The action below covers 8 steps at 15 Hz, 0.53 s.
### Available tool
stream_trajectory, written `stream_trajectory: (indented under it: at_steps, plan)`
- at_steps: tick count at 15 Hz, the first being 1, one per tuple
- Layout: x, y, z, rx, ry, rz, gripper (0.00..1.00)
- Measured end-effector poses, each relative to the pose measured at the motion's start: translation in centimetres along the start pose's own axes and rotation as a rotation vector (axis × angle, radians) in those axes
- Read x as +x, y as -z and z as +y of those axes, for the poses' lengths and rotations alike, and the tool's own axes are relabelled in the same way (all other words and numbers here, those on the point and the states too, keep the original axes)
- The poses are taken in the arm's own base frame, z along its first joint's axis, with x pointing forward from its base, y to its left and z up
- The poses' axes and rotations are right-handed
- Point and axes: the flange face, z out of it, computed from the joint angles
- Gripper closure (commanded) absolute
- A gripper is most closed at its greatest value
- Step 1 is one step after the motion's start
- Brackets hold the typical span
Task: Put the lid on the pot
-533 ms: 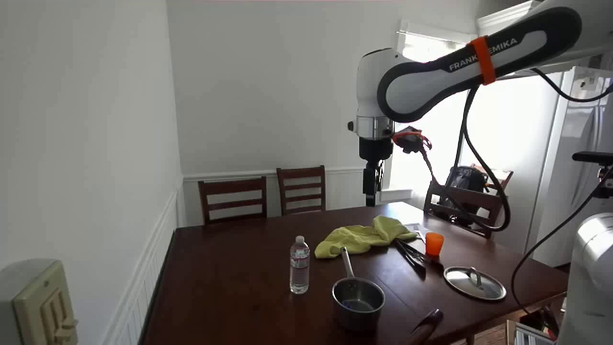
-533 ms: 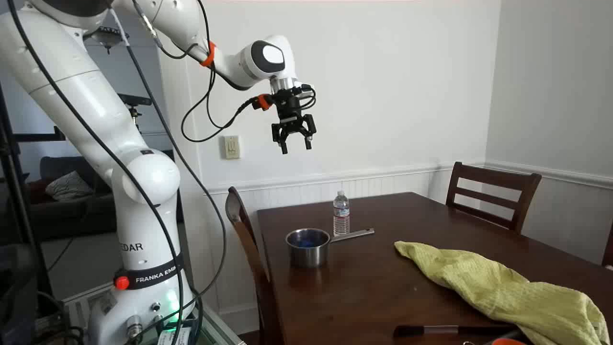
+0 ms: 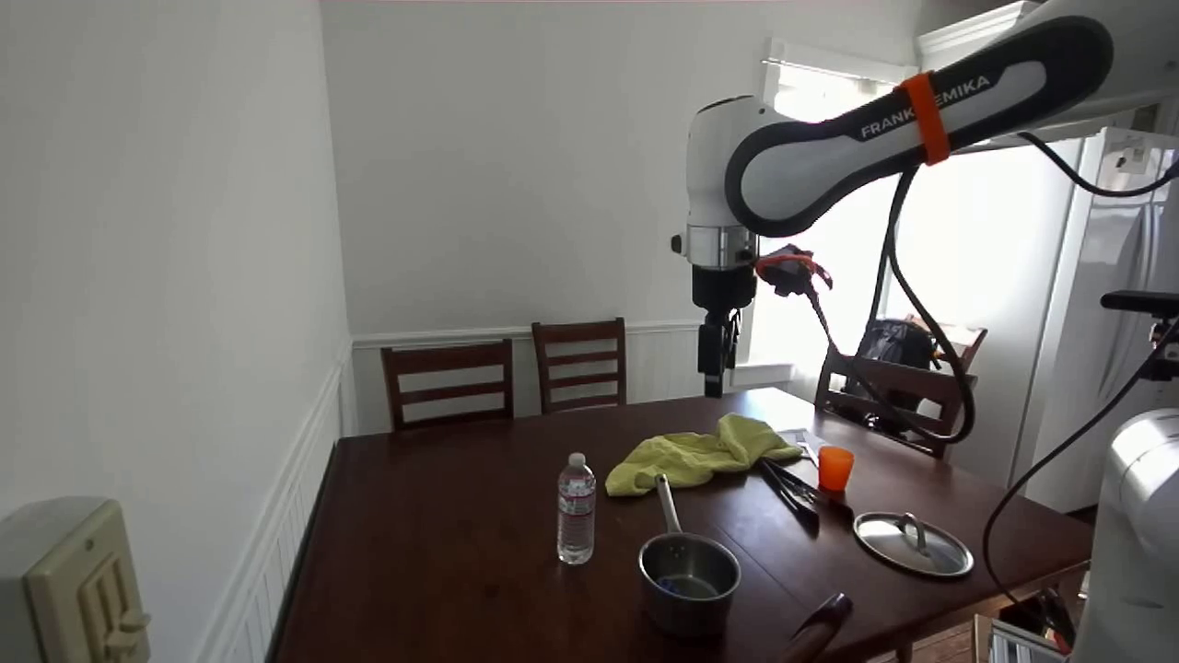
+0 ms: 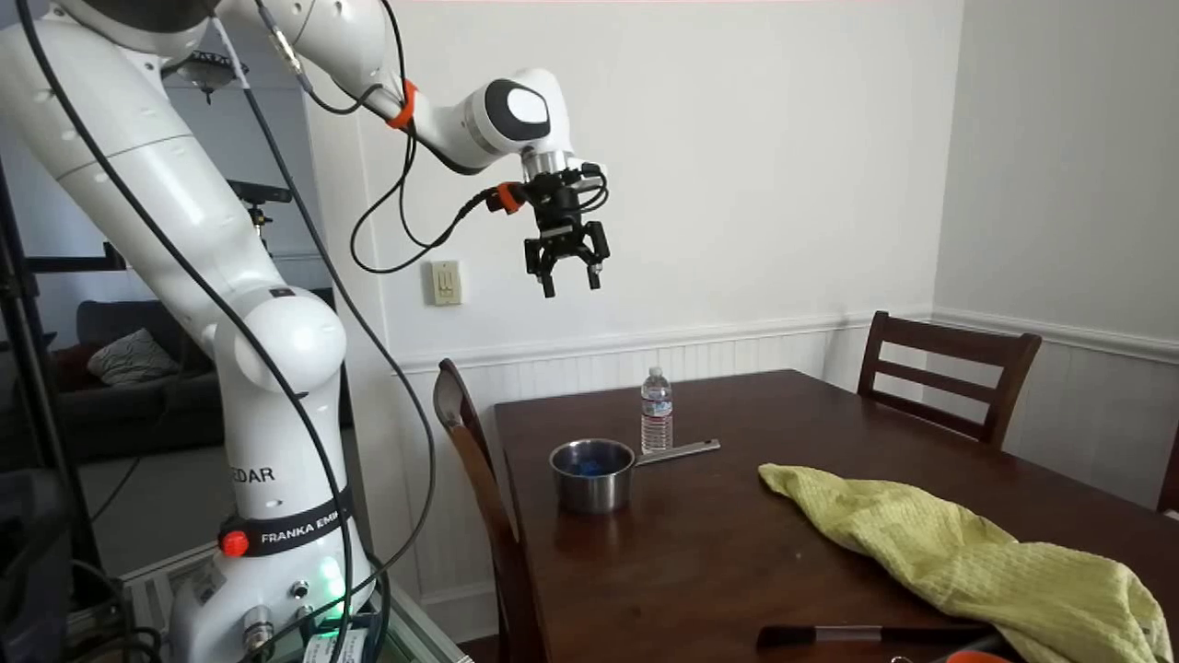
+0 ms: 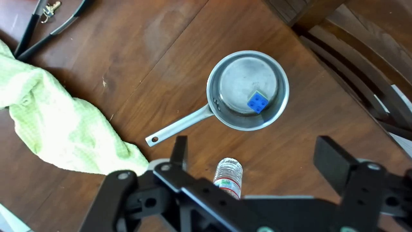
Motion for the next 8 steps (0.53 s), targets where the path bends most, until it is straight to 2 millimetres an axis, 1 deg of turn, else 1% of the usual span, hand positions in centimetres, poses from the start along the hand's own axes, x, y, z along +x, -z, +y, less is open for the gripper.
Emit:
stream_trajectory:
  at_steps: [1,3,5,8]
  plan:
    - [-0.1,-0.7,0.9,0.008,-0.025,-0.014,0.0]
    - [-1.1,-3.5,3.8,0.039,-0.069,-0.076,0.0]
    - [-3.3,-7.6,7.5,0.083,-0.13,-0.171,0.0]
    - [-7.9,-13.2,13.0,0.121,-0.294,-0.256,0.0]
